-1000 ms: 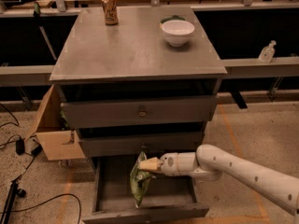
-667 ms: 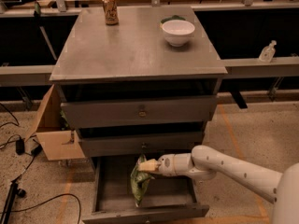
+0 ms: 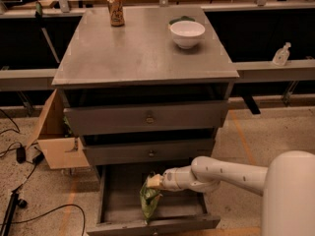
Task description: Place green jalapeno chip bag into bottom drawer
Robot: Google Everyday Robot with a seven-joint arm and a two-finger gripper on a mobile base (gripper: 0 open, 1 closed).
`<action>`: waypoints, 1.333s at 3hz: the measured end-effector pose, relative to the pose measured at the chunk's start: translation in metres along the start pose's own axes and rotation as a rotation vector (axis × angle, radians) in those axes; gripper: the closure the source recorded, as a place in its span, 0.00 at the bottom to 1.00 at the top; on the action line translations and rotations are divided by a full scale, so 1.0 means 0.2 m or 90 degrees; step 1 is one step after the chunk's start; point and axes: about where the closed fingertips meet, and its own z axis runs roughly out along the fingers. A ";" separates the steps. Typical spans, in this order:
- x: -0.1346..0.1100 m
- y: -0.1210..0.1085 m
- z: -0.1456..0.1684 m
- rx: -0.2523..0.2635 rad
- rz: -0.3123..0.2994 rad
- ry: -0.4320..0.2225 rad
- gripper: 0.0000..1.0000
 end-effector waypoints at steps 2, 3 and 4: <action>-0.08 -0.09 0.06 0.116 0.006 -0.043 0.84; -0.11 -0.08 0.10 0.115 0.005 -0.048 0.61; -0.12 -0.07 0.11 0.098 0.011 -0.061 0.38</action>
Offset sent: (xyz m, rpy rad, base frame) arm 0.0416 -0.0030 -0.0192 -0.2322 -0.0587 -0.1304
